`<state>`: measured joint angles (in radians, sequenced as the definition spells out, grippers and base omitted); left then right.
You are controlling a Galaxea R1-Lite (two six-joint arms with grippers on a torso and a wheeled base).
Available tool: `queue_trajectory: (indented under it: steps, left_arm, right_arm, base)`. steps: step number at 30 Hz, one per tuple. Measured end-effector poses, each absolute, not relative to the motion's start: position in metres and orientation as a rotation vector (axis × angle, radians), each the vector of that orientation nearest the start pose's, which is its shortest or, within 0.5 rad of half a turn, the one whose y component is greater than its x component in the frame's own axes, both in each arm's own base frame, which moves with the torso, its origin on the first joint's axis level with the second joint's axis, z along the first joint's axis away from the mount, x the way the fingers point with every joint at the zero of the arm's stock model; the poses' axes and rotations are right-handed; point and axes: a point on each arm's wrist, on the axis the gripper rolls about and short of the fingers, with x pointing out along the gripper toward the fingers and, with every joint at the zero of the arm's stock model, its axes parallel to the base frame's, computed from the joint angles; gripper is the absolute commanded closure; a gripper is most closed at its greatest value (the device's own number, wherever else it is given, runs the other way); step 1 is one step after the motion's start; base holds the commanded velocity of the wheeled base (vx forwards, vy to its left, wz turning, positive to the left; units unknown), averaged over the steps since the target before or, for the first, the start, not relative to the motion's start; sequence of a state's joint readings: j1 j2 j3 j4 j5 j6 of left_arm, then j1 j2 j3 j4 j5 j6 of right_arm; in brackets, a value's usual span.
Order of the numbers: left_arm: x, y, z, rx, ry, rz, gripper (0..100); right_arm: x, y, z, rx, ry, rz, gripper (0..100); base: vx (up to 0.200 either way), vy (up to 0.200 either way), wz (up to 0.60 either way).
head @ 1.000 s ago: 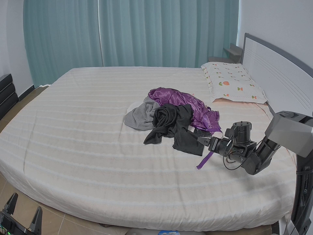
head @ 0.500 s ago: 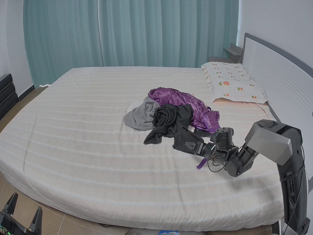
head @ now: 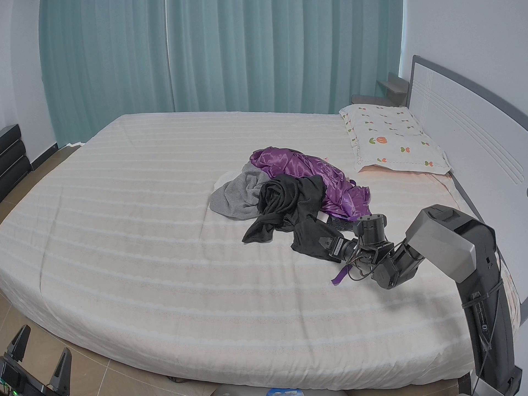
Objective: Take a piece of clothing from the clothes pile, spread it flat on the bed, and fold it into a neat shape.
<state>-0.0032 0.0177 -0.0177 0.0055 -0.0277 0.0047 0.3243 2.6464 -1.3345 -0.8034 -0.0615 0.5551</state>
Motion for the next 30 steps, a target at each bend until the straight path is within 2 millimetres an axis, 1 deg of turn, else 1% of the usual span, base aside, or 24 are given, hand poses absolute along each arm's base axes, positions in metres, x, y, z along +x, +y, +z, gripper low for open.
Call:
queue_trajectory:
  steps: [5,9,20,25,26,30]
  left_arm:
    - [-0.023,-0.001,0.08,0.004,0.005,-0.03,0]
    - [-0.023,-0.001,0.08,0.004,0.005,-0.031,0]
    - [-0.023,-0.001,0.08,0.005,0.006,-0.031,0]
    - [-0.023,-0.001,0.08,0.004,0.006,-0.031,0]
    - [-0.023,-0.001,0.08,0.004,0.005,-0.031,0]
    - [-0.023,-0.001,0.08,0.005,0.005,-0.031,0]
  right_arm:
    - [0.45,0.148,-0.062,0.435,0.584,0.106,0]
    - [0.457,0.15,-0.061,0.437,0.588,0.106,0]
    - [0.47,0.166,-0.059,0.426,0.614,0.112,0]
    - [0.475,0.17,-0.063,0.415,0.635,0.103,0]
    - [0.476,0.17,-0.064,0.414,0.639,0.102,100]
    - [0.477,0.171,-0.065,0.41,0.647,0.1,100]
  base:
    - [0.0,0.0,0.0]
    - [0.0,0.0,0.0]
    - [0.0,0.0,0.0]
    - [0.0,0.0,0.0]
    - [0.0,0.0,0.0]
    - [0.0,0.0,0.0]
